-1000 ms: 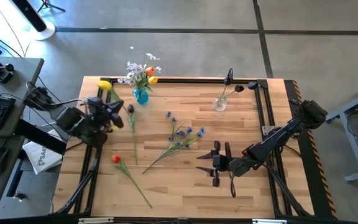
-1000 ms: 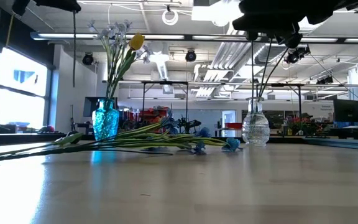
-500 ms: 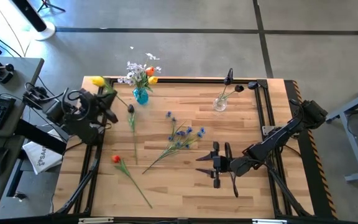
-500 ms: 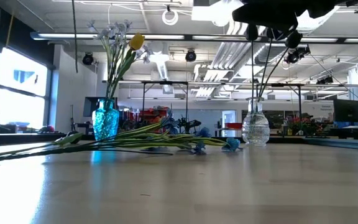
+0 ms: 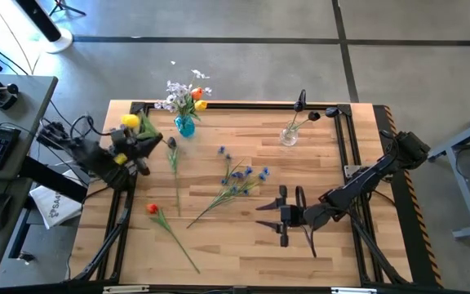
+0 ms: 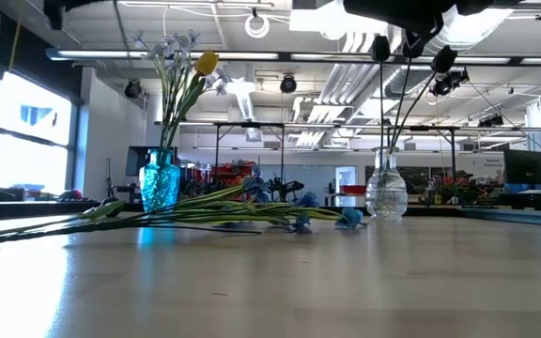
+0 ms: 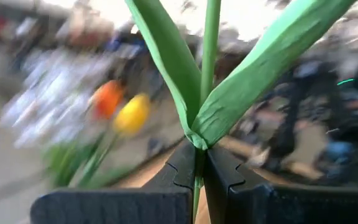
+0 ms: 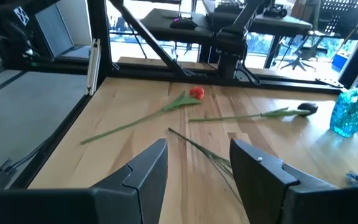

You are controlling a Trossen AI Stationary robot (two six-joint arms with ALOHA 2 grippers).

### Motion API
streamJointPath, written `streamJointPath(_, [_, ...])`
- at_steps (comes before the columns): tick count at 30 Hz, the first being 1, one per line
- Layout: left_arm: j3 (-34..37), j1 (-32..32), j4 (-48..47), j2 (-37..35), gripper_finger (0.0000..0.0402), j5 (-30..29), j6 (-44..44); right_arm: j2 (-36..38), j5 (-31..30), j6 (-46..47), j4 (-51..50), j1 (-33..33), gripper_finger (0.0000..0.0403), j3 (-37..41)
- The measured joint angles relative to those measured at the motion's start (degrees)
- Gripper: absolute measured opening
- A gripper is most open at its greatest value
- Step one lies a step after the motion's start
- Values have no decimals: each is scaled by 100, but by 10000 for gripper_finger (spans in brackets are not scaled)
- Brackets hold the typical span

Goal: Sort flowers into vase by color
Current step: Put the yellow flower into the blue vase

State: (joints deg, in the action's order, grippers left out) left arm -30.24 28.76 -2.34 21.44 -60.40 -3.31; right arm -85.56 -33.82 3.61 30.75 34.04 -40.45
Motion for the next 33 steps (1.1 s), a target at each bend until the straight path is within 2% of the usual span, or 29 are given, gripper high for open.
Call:
streamJointPath(2, [305, -191, 1237, -43, 0, 603, 1039, 0, 10, -73, 73, -25, 169, 0])
streamJointPath(4, [463, -391, 1921, -67, 0, 719, 1670, 0, 100, -90, 91, -31, 169, 0])
streamJointPath(9, [511, -958, 1905, -200, 0, -503, 1956, 0, 289, -98, 83, -30, 169, 0])
streamJointPath(11, [511, -1236, 1902, -253, 0, -546, 2024, 0, 293, -109, 85, -33, 169, 0])
streamJointPath(18, [565, -2408, 1914, -251, 0, 415, 2048, 0, 293, -111, 85, -110, 169, 0])
streamJointPath(22, [956, -3138, 2091, -226, 0, 788, 1870, 0, 298, -86, 85, -100, 169, 0])
streamJointPath(28, [1699, -4153, 3044, -221, 0, 1803, 1453, 0, 297, -67, 85, -65, 169, 0])
streamJointPath(33, [2015, -4720, 3314, -207, 0, 2187, 1083, 0, 297, -65, 85, -65, 169, 0])
